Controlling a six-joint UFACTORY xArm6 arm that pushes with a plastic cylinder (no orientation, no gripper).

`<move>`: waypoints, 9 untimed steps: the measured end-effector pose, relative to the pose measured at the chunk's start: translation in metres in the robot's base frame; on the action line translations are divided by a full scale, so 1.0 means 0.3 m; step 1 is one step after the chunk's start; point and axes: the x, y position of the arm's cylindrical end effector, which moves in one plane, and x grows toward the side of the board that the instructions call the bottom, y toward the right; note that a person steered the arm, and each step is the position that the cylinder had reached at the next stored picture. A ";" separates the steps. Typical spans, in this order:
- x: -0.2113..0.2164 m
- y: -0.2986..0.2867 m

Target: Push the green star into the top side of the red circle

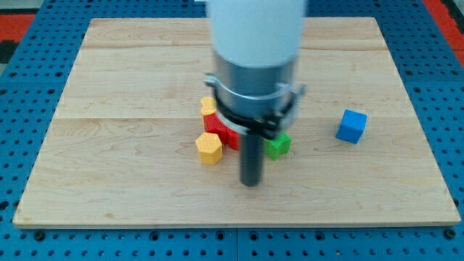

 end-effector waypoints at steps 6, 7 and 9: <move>-0.102 0.126; -0.287 0.096; -0.572 0.024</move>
